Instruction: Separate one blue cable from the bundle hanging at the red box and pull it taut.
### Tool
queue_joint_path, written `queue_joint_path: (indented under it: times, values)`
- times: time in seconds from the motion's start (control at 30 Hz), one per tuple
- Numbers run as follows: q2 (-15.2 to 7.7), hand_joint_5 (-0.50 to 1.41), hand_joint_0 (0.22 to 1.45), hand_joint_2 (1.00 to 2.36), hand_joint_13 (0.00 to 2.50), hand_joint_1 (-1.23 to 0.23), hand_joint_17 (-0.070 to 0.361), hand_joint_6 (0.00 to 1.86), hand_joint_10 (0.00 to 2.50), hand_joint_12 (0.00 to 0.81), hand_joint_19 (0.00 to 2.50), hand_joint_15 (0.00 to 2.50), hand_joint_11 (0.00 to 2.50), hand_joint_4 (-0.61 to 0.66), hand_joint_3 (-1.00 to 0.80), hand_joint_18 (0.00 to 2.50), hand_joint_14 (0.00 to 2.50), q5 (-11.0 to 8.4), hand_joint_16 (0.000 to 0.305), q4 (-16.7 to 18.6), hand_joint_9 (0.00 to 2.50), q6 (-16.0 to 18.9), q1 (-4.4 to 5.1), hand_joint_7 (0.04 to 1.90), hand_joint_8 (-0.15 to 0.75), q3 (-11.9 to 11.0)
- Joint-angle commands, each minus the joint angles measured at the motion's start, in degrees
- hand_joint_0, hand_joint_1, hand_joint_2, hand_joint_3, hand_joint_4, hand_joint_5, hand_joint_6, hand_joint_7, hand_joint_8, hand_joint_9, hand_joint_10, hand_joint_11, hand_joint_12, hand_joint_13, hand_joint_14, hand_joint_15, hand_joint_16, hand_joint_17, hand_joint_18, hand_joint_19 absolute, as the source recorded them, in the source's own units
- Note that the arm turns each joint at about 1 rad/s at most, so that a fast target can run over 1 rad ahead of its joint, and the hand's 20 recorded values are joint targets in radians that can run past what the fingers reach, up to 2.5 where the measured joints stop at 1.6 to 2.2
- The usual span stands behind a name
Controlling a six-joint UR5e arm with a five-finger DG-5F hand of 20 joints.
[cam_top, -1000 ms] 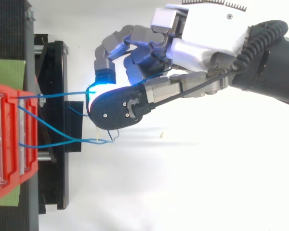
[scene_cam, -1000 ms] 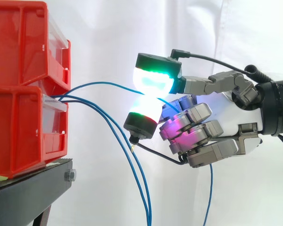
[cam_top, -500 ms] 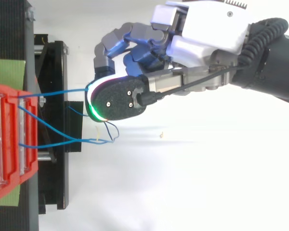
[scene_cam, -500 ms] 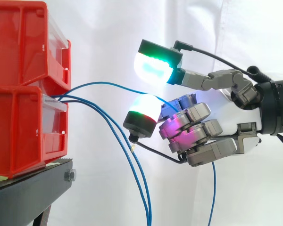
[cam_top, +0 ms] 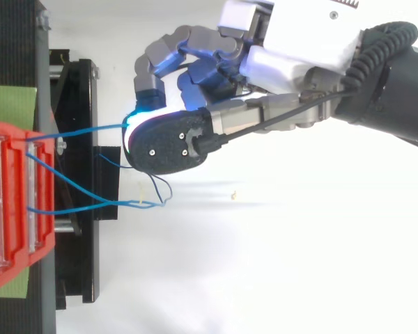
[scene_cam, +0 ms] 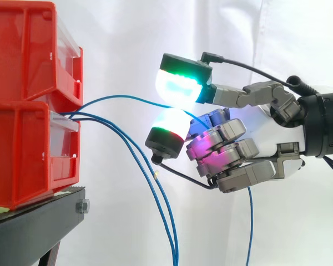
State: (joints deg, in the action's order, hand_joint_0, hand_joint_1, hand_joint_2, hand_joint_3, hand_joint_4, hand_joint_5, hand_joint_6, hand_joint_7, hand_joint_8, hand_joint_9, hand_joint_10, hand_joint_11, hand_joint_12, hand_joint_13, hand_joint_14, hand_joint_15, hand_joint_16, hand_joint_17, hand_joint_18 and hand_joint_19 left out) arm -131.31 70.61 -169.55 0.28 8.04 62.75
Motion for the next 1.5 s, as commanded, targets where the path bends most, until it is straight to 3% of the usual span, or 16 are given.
queue_joint_path:
  times: [0.0, 0.23, 0.33, 0.37, 0.47, 0.63, 0.87, 0.93, 1.03, 1.17, 1.47]
  values:
    - [-0.1, -0.21, 0.54, 1.0, 0.93, -0.51, 0.099, 0.91, 2.44, 0.399, 2.14, 1.41, 1.35, 0.26, -0.5, 1.52, 2.5, -0.12, 0.044, 0.4, 0.74, -1.3, -0.05, 1.09, 0.377, 0.0]
    - [-0.1, -0.2, 0.55, 1.0, 0.94, -0.43, 0.098, 0.9, 2.41, 0.387, 2.1, 1.38, 1.33, 0.24, -0.5, 1.51, 2.5, -1.88, 0.044, 2.4, 0.77, -5.4, -0.22, 1.09, 0.372, 0.0]
    - [-0.1, -0.2, 0.62, 1.0, 0.95, -0.52, 0.09, 0.9, 2.38, 0.373, 2.21, 1.4, 1.37, 0.24, -0.5, 1.53, 2.5, -2.14, 0.04, 2.3, 0.79, -5.6, -0.31, 1.14, 0.361, 0.0]
    - [-0.1, -0.2, 0.65, 1.01, 0.96, -0.57, 0.089, 0.91, 2.41, 0.375, 2.2, 1.41, 1.35, 0.23, -0.42, 1.54, 2.5, -2.14, 0.04, 2.4, 0.79, -5.6, -0.22, 1.15, 0.354, 0.0]
    - [-0.1, -0.2, 0.66, 1.02, 0.96, -0.65, 0.092, 0.92, 2.41, 0.38, 2.19, 1.44, 1.39, 0.22, -0.27, 1.55, 2.5, -2.67, 0.041, 2.4, 0.79, -5.6, -0.05, 1.17, 0.362, 0.0]
    - [0.0, -0.2, 0.67, 1.02, 0.95, -0.7, 0.093, 0.92, 2.44, 0.381, 2.19, 1.48, 1.42, 0.19, -0.19, 1.54, 2.5, -3.28, 0.041, 2.6, 0.78, -5.6, 0.13, 1.16, 0.362, 0.0]
    - [-0.4, -0.21, 0.72, 1.01, 0.92, -0.73, 0.093, 0.93, 2.44, 0.385, 2.18, 1.47, 1.41, 0.2, -0.37, 1.49, 2.5, -3.37, 0.041, 3.6, 0.74, -5.6, 0.22, 1.11, 0.358, 0.0]
    - [-0.4, -0.21, 0.68, 1.0, 0.9, -0.69, 0.094, 0.93, 2.41, 0.38, 2.17, 1.48, 1.39, 0.22, -0.49, 1.47, 2.5, -3.55, 0.042, 3.7, 0.74, -5.6, 0.22, 1.08, 0.355, 0.0]
    - [-0.4, -0.2, 0.56, 1.0, 0.9, -0.49, 0.097, 0.92, 2.36, 0.384, 2.17, 1.43, 1.39, 0.23, -0.5, 1.46, 2.5, -3.63, 0.043, 3.7, 0.77, -5.6, 0.22, 1.07, 0.365, 0.0]
    - [-0.4, -0.19, 0.6, 1.0, 0.91, -0.39, 0.093, 0.89, 2.24, 0.374, 2.2, 1.43, 1.4, 0.21, -0.5, 1.46, 2.5, -3.72, 0.041, 3.5, 0.81, -5.6, 0.22, 1.13, 0.355, 0.0]
    - [-0.4, -0.19, 0.64, 1.02, 0.93, -0.65, 0.094, 0.9, 2.22, 0.387, 2.2, 1.48, 1.47, 0.23, -0.16, 1.47, 2.5, -3.81, 0.042, 3.4, 0.82, -5.6, 0.3, 1.22, 0.361, 0.1]
